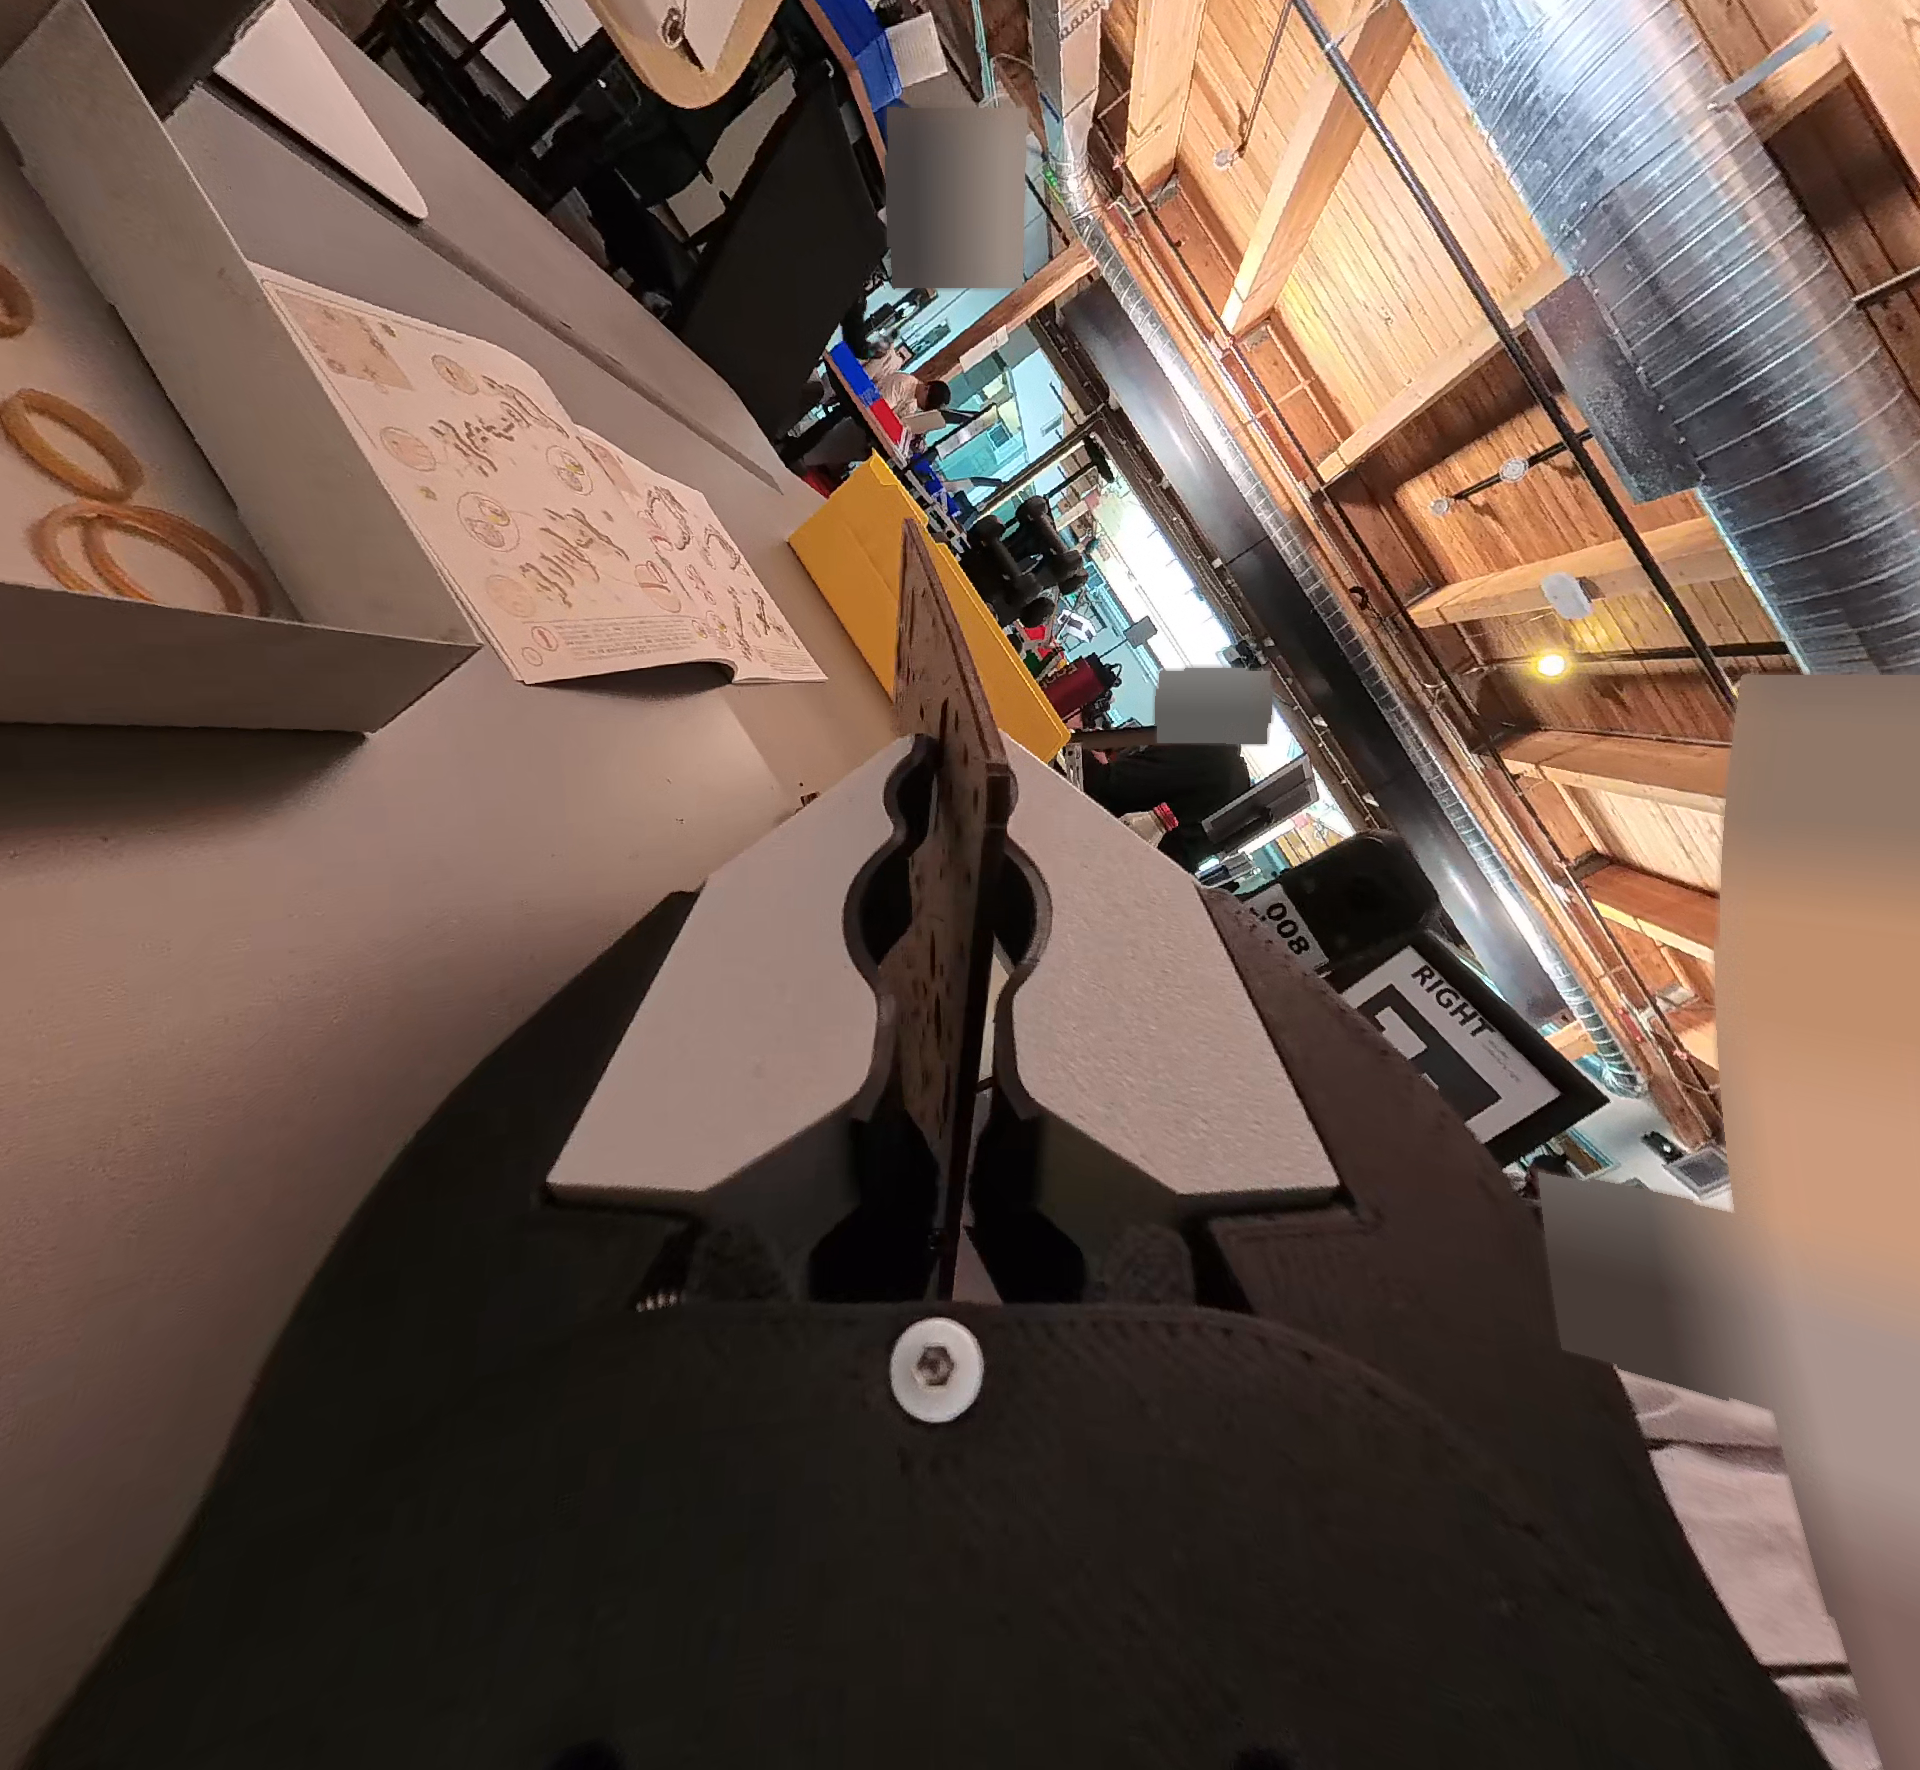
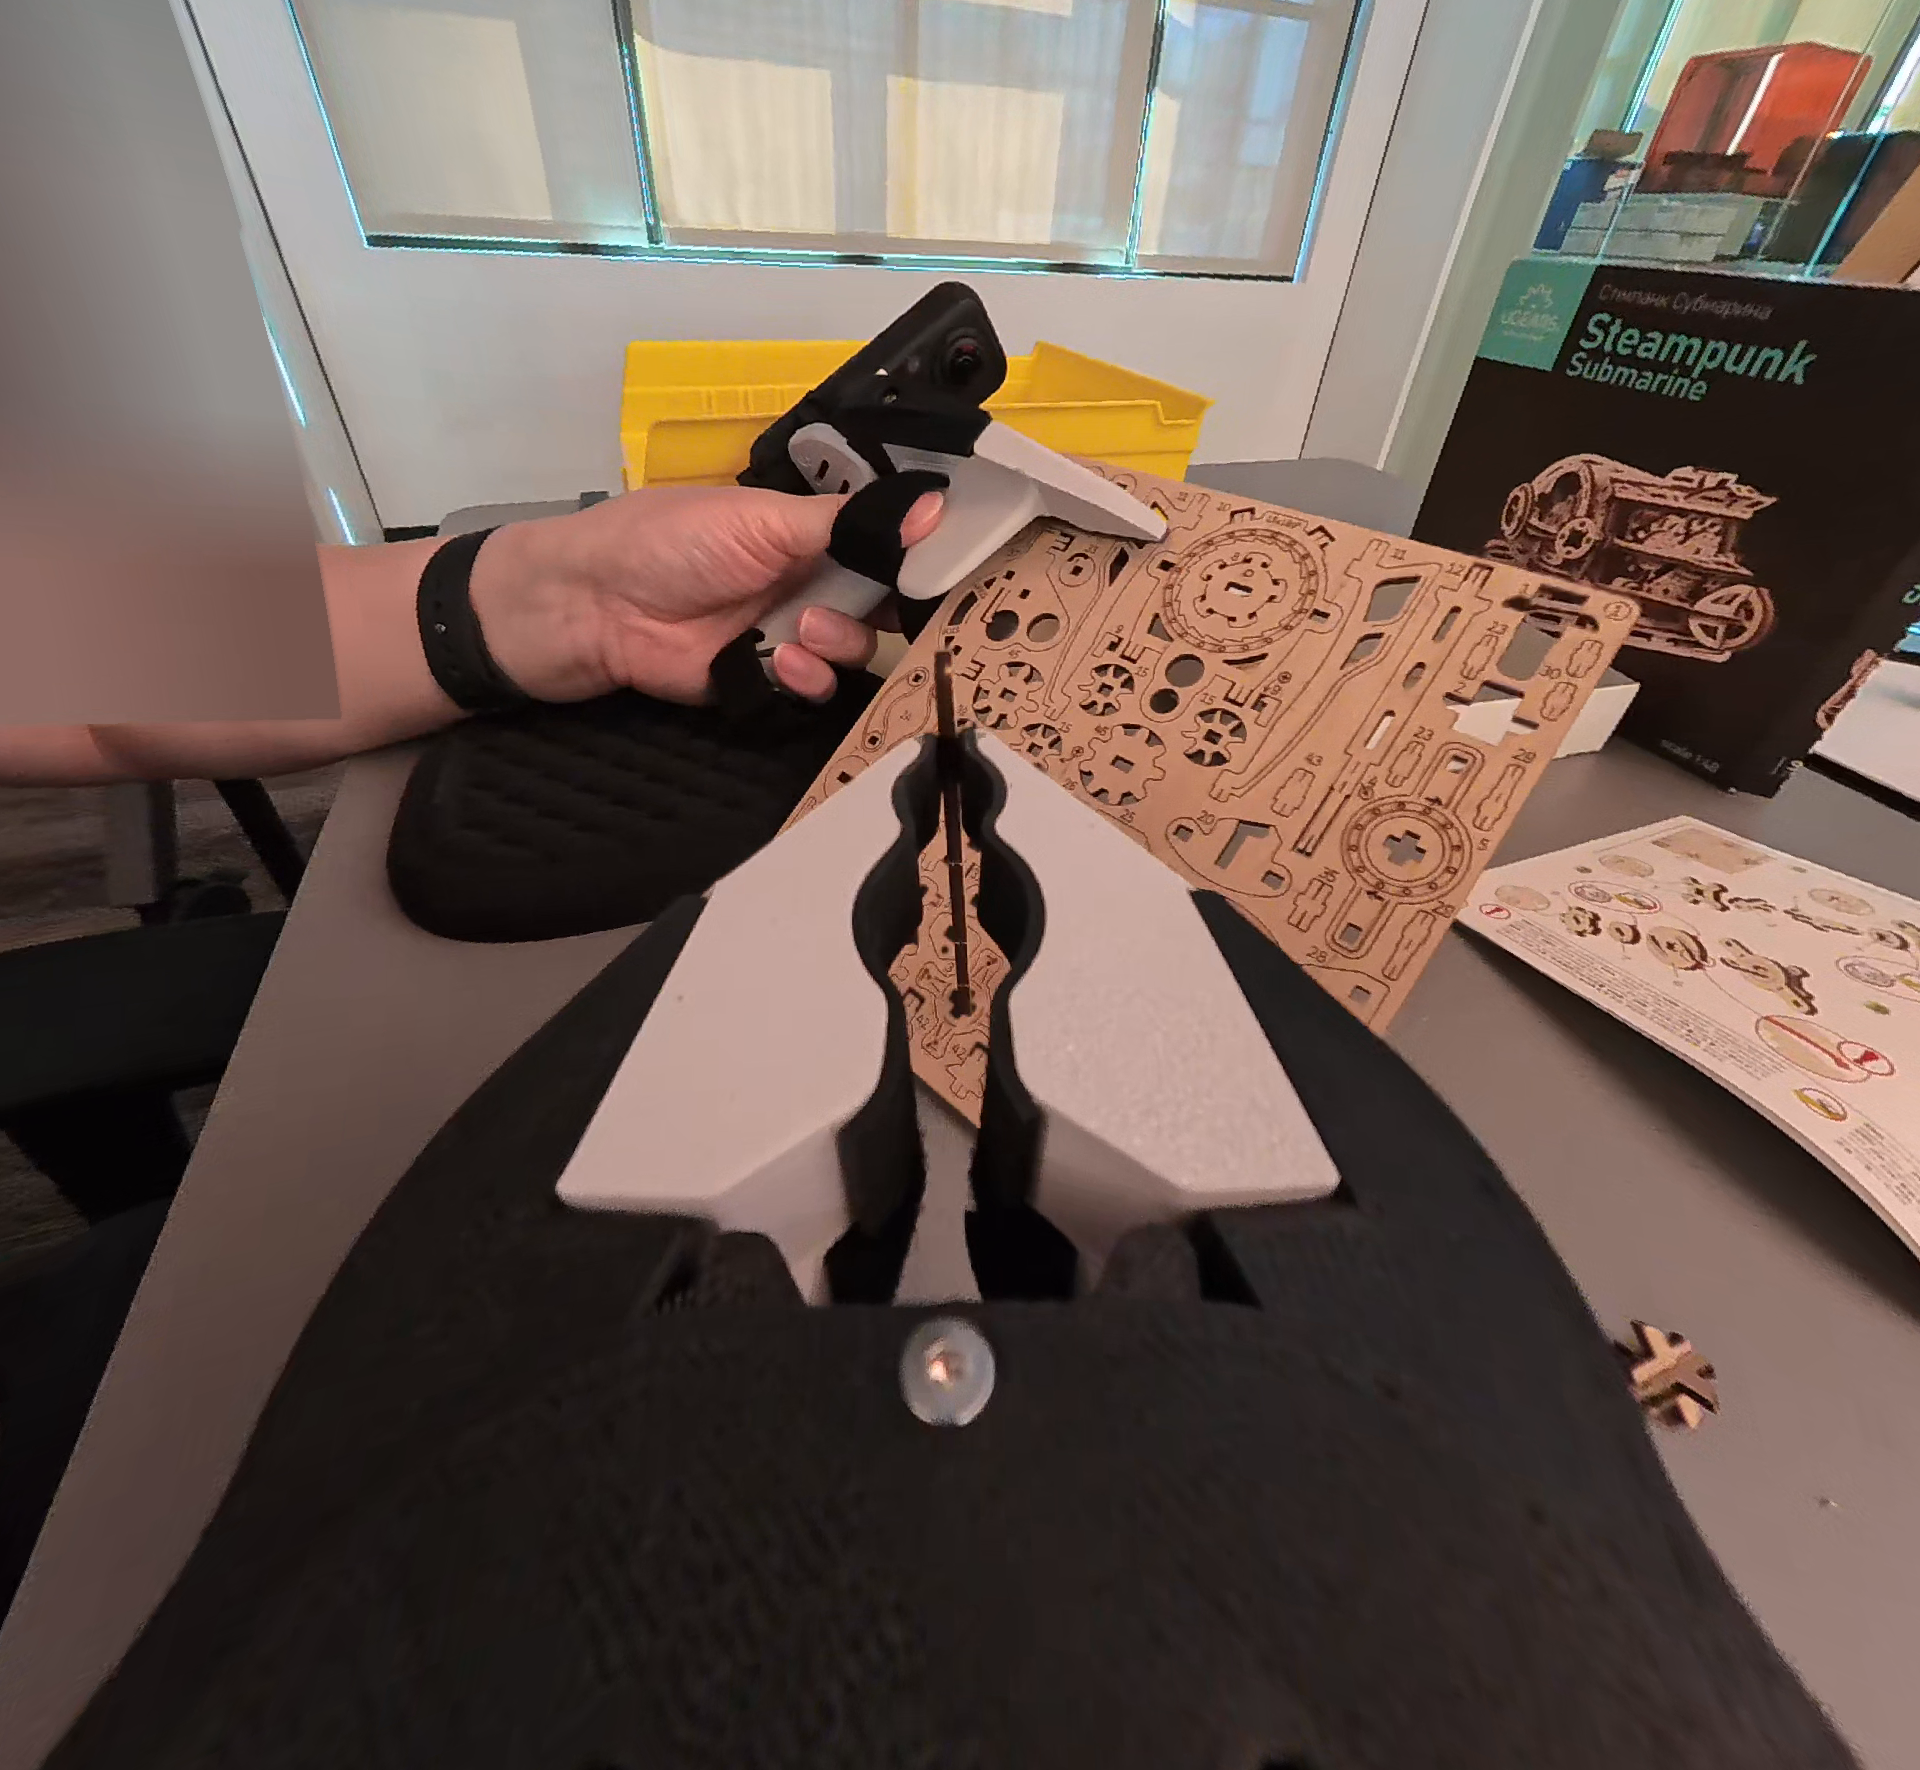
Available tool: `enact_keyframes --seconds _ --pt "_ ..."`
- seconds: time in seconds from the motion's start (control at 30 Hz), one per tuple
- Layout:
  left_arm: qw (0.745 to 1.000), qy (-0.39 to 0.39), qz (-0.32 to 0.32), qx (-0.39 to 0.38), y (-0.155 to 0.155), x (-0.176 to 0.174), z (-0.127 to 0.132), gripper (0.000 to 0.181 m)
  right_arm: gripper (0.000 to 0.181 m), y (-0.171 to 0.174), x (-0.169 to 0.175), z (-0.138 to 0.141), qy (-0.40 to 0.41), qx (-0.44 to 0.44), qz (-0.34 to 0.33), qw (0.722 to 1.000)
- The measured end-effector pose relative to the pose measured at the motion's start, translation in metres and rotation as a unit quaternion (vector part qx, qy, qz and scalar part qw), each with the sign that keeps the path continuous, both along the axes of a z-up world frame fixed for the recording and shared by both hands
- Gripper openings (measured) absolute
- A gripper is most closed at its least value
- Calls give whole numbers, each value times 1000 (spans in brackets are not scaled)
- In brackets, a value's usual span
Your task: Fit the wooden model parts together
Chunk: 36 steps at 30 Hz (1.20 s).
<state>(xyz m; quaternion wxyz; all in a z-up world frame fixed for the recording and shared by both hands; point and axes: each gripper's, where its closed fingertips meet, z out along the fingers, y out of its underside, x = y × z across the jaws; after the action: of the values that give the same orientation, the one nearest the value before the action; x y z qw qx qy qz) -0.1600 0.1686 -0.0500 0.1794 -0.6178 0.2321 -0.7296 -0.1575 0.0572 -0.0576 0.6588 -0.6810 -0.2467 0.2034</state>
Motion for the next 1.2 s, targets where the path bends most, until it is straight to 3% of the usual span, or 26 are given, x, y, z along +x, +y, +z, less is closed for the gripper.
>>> enact_keyframes --seconds 0.7,1.2 --pt "1000 -3 -7 -6 -2 0 1 7 2 4 -3 -10 -25 -13 -6 1000" --pt "998 -17 -57 -22 -17 6 5 22 2 7 27 -13 22 -41 -42 998"
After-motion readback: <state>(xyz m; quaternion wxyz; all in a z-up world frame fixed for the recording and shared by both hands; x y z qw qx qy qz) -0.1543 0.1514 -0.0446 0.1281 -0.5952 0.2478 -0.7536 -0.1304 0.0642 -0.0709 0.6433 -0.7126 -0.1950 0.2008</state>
